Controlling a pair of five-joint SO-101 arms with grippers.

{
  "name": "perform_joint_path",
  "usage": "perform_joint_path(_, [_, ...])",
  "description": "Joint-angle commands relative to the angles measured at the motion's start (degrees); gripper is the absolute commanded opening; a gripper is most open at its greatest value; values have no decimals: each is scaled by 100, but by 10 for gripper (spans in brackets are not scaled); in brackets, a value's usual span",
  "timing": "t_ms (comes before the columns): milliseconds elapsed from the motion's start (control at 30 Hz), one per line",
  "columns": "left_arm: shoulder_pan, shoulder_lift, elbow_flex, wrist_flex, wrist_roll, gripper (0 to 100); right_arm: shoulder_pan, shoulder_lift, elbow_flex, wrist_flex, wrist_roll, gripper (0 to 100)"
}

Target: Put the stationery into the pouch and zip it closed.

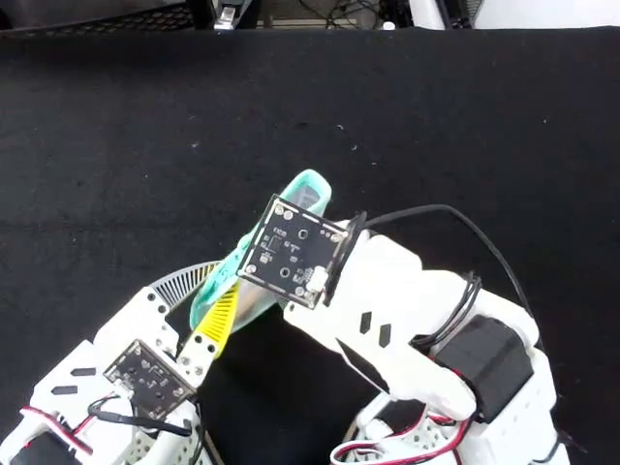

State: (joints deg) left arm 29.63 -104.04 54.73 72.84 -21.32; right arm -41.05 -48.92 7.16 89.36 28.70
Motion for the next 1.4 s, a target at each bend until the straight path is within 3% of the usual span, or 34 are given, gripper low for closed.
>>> perform_joint_path(0, [75, -26, -40, 26, -79, 30, 9, -4, -268, -149, 290, 13])
perform_joint_path(300, [75, -26, -48, 229, -88, 30, 1292, 13, -277, -396, 712, 13])
perform_joint_path(667, [40, -26, -48, 343, -88, 30, 1354, -4, -268, -387, 659, 13])
perform_joint_path(800, [66, -26, -48, 308, -88, 30, 536, 4, -400, 369, 62, 51])
perform_joint_path(967, [22, -26, -48, 299, -88, 30, 79, 4, -40, 607, -958, 250])
perform_joint_path(1067, [22, -26, -48, 299, -88, 30, -396, -4, 321, 440, -1055, 332])
perform_joint_path(1167, [22, -26, -48, 299, -70, 30, -756, -4, 708, 114, -1055, 340])
perform_joint_path(1367, [22, -26, -31, 299, -53, 30, -826, -4, 945, -360, -1099, 289])
